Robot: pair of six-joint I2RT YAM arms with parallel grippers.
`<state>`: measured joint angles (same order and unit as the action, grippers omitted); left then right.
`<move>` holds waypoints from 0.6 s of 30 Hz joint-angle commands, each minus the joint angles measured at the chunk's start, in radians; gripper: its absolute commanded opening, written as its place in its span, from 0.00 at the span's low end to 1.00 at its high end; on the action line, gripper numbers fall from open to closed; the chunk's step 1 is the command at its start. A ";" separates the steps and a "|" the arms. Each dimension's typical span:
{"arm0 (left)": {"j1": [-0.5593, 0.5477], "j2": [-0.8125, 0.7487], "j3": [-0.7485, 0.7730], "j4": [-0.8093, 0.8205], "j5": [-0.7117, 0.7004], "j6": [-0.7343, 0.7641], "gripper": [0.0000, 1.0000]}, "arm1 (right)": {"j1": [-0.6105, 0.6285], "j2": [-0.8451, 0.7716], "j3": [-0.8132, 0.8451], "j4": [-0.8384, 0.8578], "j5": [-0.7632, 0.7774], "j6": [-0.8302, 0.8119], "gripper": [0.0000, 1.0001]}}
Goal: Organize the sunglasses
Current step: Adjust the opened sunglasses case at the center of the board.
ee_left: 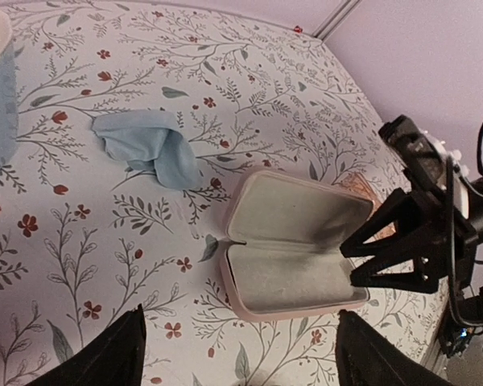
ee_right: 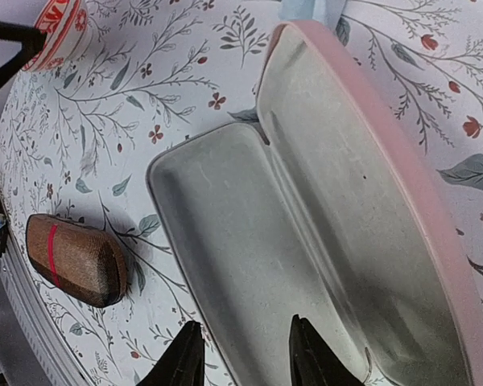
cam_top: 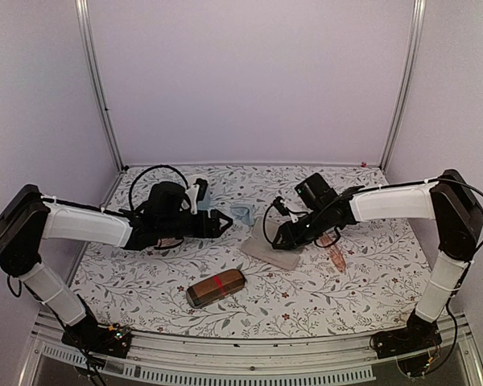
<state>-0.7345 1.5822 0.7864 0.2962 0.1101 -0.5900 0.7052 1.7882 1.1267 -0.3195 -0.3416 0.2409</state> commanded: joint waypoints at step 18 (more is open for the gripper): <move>0.116 0.575 0.633 -0.328 -0.123 0.297 0.68 | 0.077 -0.182 -0.025 0.045 0.022 0.015 0.45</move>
<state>-0.6357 2.0655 1.3212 0.1131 0.0105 -0.3626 0.7830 1.6367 1.1252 -0.2951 -0.3183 0.2546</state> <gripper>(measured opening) 0.711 0.451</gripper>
